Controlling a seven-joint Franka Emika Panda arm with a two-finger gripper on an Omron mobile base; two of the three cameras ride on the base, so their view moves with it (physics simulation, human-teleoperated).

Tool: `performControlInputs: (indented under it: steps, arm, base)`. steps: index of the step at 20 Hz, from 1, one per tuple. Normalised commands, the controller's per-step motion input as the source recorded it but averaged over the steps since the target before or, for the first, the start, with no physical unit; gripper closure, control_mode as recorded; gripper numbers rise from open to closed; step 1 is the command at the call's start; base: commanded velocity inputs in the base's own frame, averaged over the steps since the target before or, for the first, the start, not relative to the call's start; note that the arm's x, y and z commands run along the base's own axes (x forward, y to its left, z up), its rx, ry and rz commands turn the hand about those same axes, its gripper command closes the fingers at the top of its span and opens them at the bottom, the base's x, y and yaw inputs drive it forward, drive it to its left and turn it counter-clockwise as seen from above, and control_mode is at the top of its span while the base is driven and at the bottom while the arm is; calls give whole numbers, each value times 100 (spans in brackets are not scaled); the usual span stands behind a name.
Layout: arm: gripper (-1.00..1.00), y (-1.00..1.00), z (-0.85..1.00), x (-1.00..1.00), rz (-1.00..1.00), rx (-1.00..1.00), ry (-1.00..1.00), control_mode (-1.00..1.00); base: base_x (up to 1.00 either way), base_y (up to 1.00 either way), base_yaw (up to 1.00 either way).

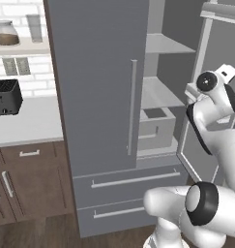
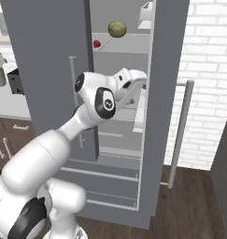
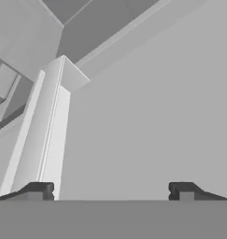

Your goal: Take the strawberry from the fridge and place it on top of the pancake, located on the dining counter.

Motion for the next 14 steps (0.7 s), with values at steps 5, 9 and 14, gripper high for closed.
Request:
performControlInputs:
  steps: [5,9,14]
  arm:
    - [-100,31,73,-4,0,0,3,-100]
    - [-100,56,28,-1,-1,0,8,-100]
    - [-100,72,-22,-6,0,0,0,-100]
  base:
    - [0,0,0]
    - [0,0,0]
    - [0,0,0]
